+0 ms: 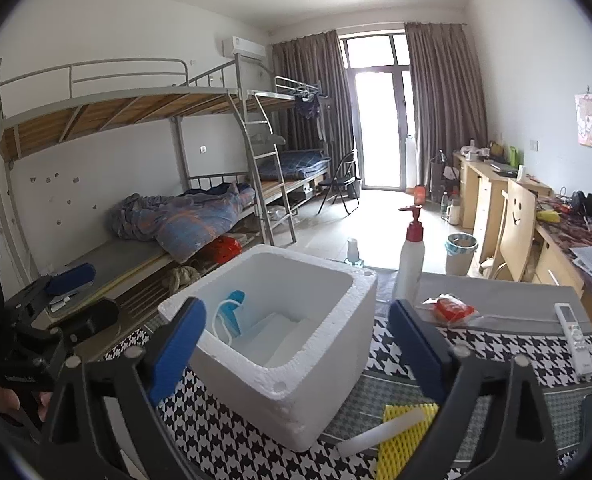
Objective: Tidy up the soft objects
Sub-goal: 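Move both tools back from the box toward the remaining table items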
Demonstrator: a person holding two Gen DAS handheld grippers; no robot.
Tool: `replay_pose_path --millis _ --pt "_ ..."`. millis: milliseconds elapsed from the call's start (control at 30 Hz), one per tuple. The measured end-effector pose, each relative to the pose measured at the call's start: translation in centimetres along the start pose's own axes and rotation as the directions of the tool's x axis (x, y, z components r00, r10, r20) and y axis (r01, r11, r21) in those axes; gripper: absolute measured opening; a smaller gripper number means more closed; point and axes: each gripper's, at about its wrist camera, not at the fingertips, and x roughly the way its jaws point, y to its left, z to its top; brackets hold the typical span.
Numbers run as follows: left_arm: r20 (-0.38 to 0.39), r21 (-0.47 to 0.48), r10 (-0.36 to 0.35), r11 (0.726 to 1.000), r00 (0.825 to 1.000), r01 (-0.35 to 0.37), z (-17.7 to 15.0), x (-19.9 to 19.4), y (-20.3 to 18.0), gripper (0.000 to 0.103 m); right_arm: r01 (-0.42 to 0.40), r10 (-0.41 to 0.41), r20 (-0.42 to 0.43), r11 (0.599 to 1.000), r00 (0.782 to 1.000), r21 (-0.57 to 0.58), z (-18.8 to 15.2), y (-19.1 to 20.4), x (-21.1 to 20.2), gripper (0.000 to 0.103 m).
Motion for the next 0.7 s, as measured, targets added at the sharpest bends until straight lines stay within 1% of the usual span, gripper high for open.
replay_pose_path --millis 433,700 --pt "0.006 0.024 -0.061 0.998 0.998 0.061 -0.4 -0.9 -1.9 0.102 0.051 -0.051 0.017 0.999 0.999 0.013 -1.0 -1.0 -2.1 0.099" --pt "0.004 0.036 -0.099 0.994 0.995 0.099 -0.9 -0.9 -3.3 0.102 0.088 -0.088 0.020 0.996 0.996 0.020 -2.3 -2.1 -3.5 0.099"
